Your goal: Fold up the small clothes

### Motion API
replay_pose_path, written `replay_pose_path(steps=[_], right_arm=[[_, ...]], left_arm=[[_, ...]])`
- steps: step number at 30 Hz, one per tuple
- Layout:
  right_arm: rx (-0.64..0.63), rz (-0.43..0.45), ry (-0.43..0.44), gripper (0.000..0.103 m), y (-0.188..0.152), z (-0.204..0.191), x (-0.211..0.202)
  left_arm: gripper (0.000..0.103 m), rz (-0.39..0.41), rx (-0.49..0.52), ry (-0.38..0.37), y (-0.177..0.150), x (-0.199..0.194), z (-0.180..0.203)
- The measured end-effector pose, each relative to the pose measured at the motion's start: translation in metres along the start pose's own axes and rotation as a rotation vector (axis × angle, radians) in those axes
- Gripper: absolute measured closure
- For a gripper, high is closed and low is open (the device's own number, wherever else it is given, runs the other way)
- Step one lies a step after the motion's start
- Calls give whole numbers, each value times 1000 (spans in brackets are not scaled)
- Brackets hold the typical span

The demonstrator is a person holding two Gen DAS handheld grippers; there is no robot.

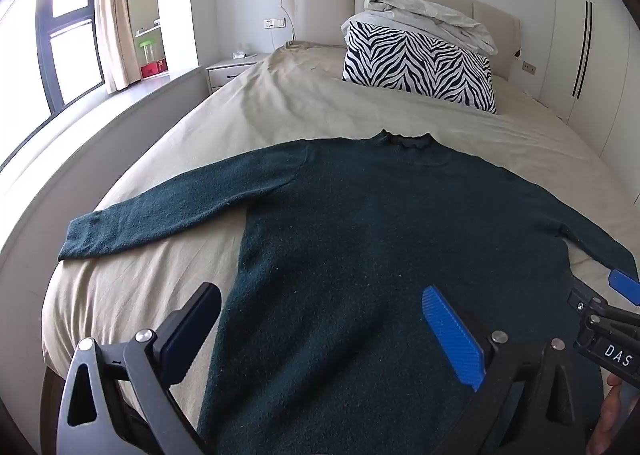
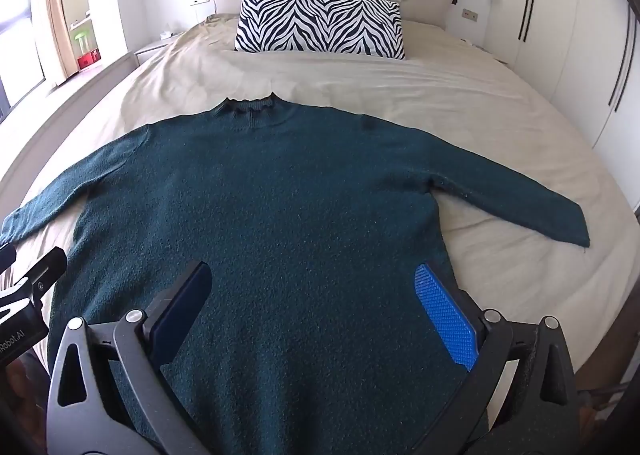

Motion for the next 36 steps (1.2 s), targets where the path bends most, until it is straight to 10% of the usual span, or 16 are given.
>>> replay_pose_path(steps=[36], right_arm=[[-23, -15, -1, 0, -4, -4, 3]], left_arm=[[0, -8, -7, 2, -6, 8, -9]])
Point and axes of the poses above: each gripper's, at about its wrist camera, not at the fingertips, and x roughly the way its jaws point, z to its right, y to its top, the point moved 9 cm from there along x, roughly the way its jaws point, and after that the axes turned 3 degrees about x, right-handed, at the moved point
